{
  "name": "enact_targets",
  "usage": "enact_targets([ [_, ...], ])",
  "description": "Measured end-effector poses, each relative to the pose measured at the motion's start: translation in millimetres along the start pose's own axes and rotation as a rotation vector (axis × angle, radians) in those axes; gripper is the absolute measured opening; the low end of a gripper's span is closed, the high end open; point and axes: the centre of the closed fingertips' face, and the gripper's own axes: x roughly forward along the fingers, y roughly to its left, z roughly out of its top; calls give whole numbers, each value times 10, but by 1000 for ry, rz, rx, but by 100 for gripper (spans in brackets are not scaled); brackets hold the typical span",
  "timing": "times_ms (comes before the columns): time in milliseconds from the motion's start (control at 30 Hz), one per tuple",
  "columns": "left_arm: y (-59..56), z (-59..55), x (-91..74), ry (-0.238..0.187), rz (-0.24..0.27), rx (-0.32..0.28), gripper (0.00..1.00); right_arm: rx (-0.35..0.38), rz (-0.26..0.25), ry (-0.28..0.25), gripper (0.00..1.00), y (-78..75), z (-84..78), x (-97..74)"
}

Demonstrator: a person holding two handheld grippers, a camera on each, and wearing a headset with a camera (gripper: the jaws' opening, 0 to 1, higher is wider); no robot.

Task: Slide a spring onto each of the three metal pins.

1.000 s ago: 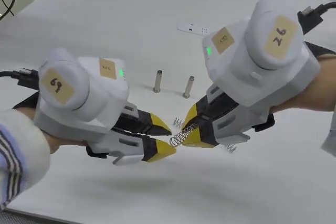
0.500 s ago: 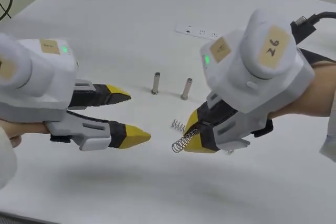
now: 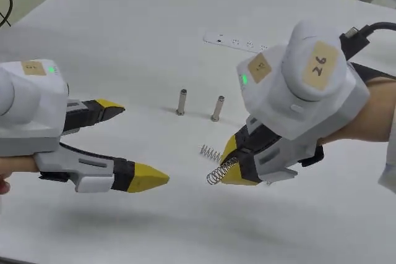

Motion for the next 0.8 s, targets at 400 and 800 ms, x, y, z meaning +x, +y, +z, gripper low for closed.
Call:
enact_targets([
  [400,53,-115,38,52,16,1,98,9,-17,19,8,-66,-46,-61],
  [800,113,-40,-19,24,49,-23,98,8,-39,40,8,-237,-43,-181],
])
